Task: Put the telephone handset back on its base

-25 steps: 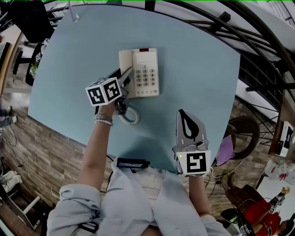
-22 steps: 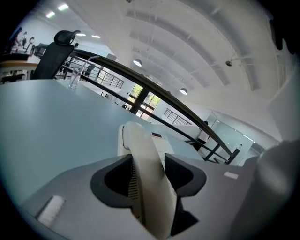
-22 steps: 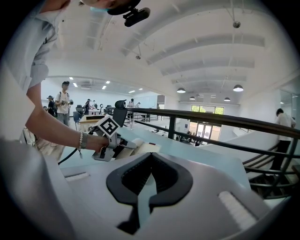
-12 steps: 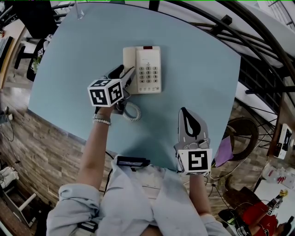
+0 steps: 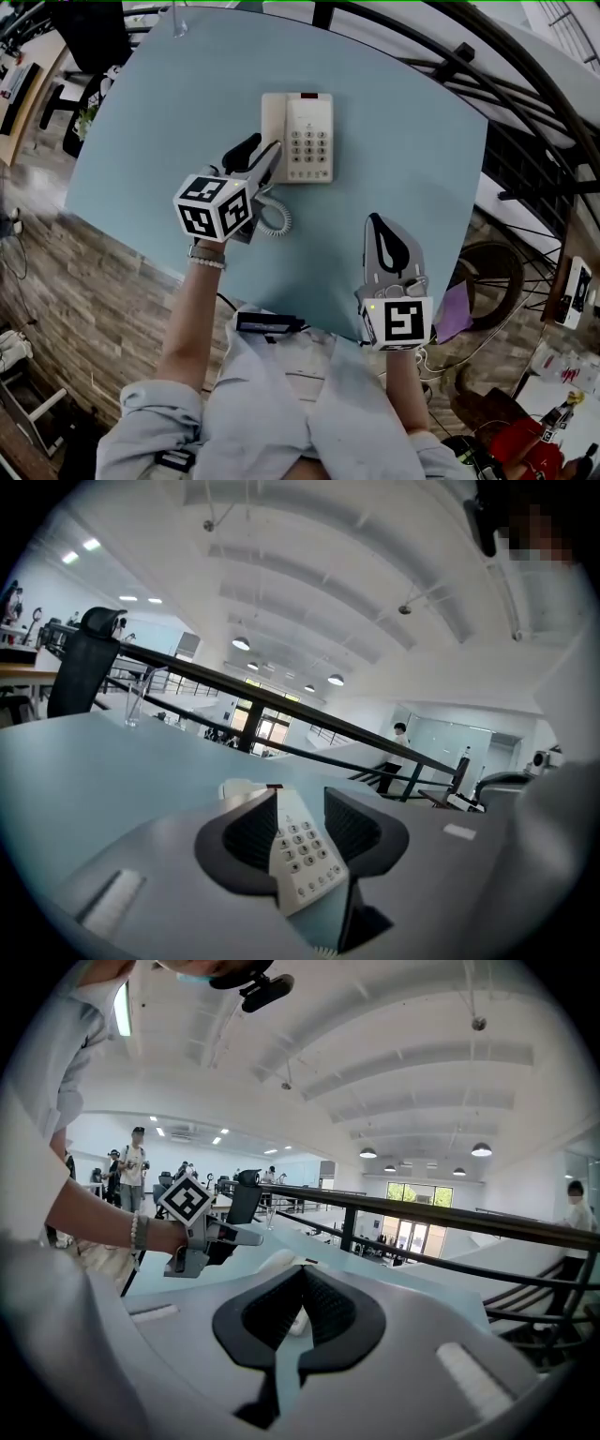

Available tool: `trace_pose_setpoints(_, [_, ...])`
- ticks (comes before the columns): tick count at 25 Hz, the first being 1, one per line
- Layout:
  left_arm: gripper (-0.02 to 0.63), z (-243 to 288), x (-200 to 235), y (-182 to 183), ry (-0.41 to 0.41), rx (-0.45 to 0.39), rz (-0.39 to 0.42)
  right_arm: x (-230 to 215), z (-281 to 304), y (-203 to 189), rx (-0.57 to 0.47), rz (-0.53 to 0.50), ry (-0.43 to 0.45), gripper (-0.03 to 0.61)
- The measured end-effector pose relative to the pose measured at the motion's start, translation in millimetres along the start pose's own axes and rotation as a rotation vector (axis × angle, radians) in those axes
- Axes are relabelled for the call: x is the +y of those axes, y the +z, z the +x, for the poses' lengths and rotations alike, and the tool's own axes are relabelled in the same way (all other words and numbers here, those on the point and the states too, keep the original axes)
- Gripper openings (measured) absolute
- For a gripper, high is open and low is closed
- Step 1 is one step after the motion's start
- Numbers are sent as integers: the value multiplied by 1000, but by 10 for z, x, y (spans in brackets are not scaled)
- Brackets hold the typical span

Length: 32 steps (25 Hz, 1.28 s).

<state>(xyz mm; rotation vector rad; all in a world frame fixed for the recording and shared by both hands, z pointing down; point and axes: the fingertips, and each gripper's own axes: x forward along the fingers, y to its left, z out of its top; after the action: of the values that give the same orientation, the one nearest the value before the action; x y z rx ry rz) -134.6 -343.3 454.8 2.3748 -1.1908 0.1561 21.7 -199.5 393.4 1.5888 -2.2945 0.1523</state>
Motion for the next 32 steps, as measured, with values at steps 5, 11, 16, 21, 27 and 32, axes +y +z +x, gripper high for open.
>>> trace_pose_setpoints(5, [76,-308,-255,178,-2,-75,72,42,-115,99,-26,-8,11,-2])
trace_pose_setpoints(11, [3,-702,-449,356,44,-159,101,93,-259,237,-61,-14,22,-2])
trace_pose_setpoints(16, [3,-984,-658,373,40,-169,179,137,-358,370,-96,-25,31,-2])
trace_pose_setpoints(21, [3,-1205,-871,325,8,-158,216,171,-460,491,-129,-42,35,-2])
trace_pose_setpoints(27, [3,-1429,-1074,417,1,-212,260,193,-571,564,-156,-53,38,-2])
trace_pose_setpoints(32, [3,-1536,-1231,444,0,-241,357,222,-622,589,-169,-60,49,-2])
